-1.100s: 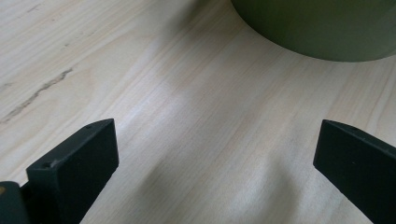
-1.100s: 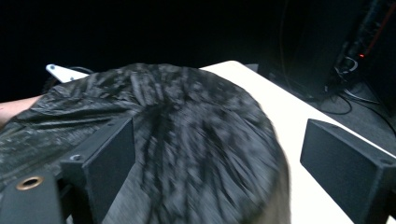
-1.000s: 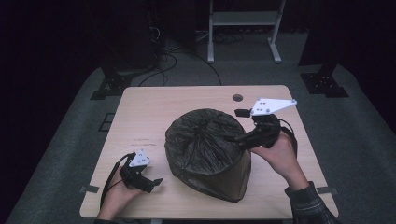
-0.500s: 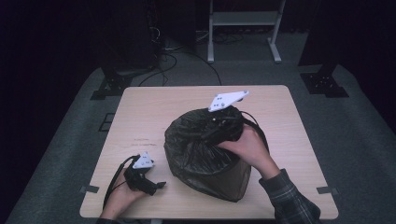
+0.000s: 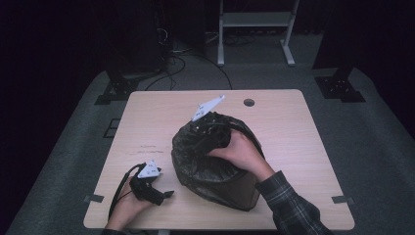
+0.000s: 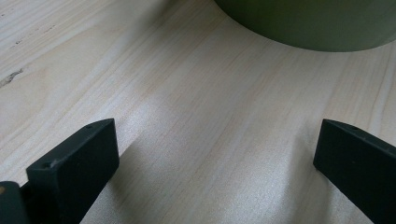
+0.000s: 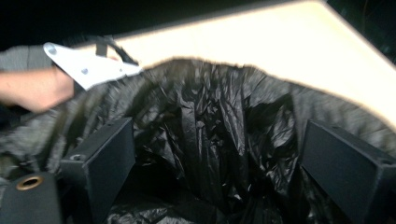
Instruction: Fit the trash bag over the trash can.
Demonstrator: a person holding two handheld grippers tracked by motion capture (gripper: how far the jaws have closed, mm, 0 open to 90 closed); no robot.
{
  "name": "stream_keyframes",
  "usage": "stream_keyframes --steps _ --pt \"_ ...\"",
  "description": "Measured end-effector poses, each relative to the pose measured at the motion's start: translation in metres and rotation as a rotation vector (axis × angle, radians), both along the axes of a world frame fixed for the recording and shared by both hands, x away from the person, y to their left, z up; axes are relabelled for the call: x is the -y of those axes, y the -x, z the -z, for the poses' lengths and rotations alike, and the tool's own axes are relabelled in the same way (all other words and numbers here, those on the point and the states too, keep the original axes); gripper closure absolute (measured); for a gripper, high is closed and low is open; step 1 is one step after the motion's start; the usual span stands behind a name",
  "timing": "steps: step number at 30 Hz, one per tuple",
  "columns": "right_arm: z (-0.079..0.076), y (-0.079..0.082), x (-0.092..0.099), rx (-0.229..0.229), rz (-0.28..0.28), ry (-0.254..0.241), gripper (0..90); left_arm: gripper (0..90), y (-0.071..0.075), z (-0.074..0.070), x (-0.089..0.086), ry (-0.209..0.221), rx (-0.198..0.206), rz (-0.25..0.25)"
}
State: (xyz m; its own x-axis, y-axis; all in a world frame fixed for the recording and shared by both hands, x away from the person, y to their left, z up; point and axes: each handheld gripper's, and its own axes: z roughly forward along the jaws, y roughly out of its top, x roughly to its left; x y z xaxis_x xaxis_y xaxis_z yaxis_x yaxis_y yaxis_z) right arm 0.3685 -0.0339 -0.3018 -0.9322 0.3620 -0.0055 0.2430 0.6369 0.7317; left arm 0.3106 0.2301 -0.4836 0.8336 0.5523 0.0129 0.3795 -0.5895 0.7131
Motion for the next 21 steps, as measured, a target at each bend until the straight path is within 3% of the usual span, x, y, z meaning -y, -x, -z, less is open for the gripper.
stream_keyframes --steps 5,16,18,21 --pt "0.007 -0.005 -0.009 -0.041 -0.009 0.059 9.3 0.0 0.0 0.0 0.001 0.002 -0.001 0.0" --pt "0.028 -0.011 -0.018 -0.122 0.009 0.26 9.3 0.0 0.001 0.0 0.002 -0.001 -0.001 0.009" --pt "0.027 -0.01 -0.018 -0.111 0.01 0.254 9.3 0.0 0.0 0.0 0.002 -0.001 -0.001 0.01" --pt "0.015 -0.005 -0.012 -0.068 0.028 0.191 9.3 0.0 0.0 0.0 0.002 -0.001 -0.001 0.01"
